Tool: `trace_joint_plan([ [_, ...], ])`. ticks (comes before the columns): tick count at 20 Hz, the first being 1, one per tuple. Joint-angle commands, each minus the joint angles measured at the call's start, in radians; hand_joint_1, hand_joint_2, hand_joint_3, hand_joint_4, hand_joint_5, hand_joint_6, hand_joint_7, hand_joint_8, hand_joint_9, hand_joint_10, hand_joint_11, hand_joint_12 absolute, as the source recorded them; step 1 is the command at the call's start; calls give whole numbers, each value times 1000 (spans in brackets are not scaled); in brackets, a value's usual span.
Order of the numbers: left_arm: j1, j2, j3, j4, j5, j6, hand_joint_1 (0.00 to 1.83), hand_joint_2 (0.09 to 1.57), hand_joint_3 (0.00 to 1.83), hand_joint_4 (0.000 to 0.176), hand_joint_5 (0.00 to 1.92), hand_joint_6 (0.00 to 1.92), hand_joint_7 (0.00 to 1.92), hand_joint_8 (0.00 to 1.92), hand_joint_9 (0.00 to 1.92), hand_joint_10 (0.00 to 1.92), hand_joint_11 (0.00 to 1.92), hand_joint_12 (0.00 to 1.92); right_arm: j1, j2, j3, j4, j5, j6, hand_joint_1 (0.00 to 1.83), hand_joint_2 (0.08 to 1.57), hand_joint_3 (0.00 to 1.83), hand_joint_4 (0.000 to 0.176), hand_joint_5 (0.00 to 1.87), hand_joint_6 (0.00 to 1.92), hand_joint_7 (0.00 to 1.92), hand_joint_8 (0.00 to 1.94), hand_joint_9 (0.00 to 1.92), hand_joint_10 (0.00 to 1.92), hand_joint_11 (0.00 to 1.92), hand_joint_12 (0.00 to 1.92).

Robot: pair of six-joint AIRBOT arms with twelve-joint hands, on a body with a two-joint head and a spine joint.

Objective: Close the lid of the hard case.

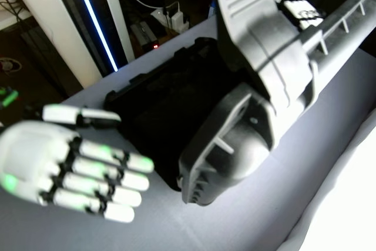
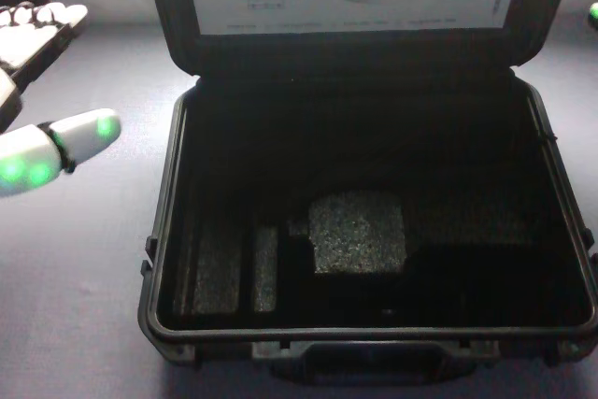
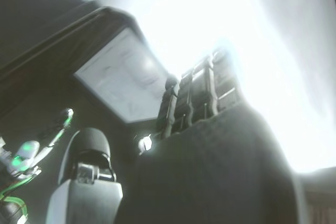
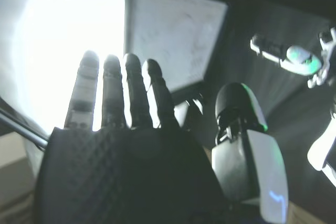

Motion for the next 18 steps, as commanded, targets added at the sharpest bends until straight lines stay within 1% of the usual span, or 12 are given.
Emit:
trace_joint_plan([
  [1,-18,0,15,-4,-80,3,0,1187,0,0,0,0,0,0,0,0,0,0,17,6,13,28,89,-1,0,1236,0,0,12,0,0,0,0,0,0,0],
  [2,-41,-8,34,-4,-51,3,0,1175,0,0,0,0,0,0,0,0,0,0,36,2,29,27,67,-3,0,1232,0,8,2,0,0,0,0,0,0,0],
  [5,-121,-31,87,18,31,4,0,1195,0,0,0,0,0,0,0,0,0,0,101,-5,65,26,-10,-42,0,1226,0,0,0,0,0,0,0,0,0,0],
  [8,-207,-57,133,56,95,6,0,1184,0,0,0,0,0,0,0,0,0,0,188,-30,112,12,-102,-84,0,1264,3,29,0,0,0,0,0,0,0,0],
  [9,-227,-61,143,65,111,10,0,1169,0,0,0,0,0,0,0,0,0,0,210,-39,126,1,-125,-84,0,1300,19,9,0,0,0,0,0,0,0,0],
  [12,-315,-73,177,106,196,38,0,1130,0,0,0,0,0,0,0,0,5,2,306,-74,179,-51,-204,-84,0,1326,0,31,0,0,0,0,0,0,0,0],
  [13,-338,-79,187,123,218,41,0,1110,0,15,0,0,0,0,0,0,6,3,324,-79,187,-63,-216,-84,0,1314,0,28,0,0,0,0,0,0,0,0],
  [14,-376,-89,199,156,250,41,0,1108,0,28,0,0,0,0,0,0,0,0,353,-83,196,-85,-234,-84,0,1300,0,0,0,0,0,0,0,0,0,0],
  [15,-395,-94,204,178,265,41,0,1109,0,41,0,0,0,0,0,0,0,0,367,-84,198,-98,-242,-84,0,1287,0,0,0,0,0,0,0,0,0,0],
  [16,-420,-98,208,204,282,41,0,1122,0,20,0,0,0,0,0,0,0,0,380,-85,198,-112,-248,-84,0,1255,0,0,0,0,0,0,0,0,0,0],
  [17,-450,-99,208,247,299,40,0,1124,0,28,0,0,0,0,0,0,0,0,390,-85,196,-123,-248,-84,0,1232,0,7,3,1,0,0,0,0,0,0],
  [18,-485,-96,201,293,315,37,0,1122,0,25,0,0,0,0,0,0,0,0,395,-85,191,-138,-244,-84,0,1228,0,9,3,1,0,0,0,0,0,0],
])
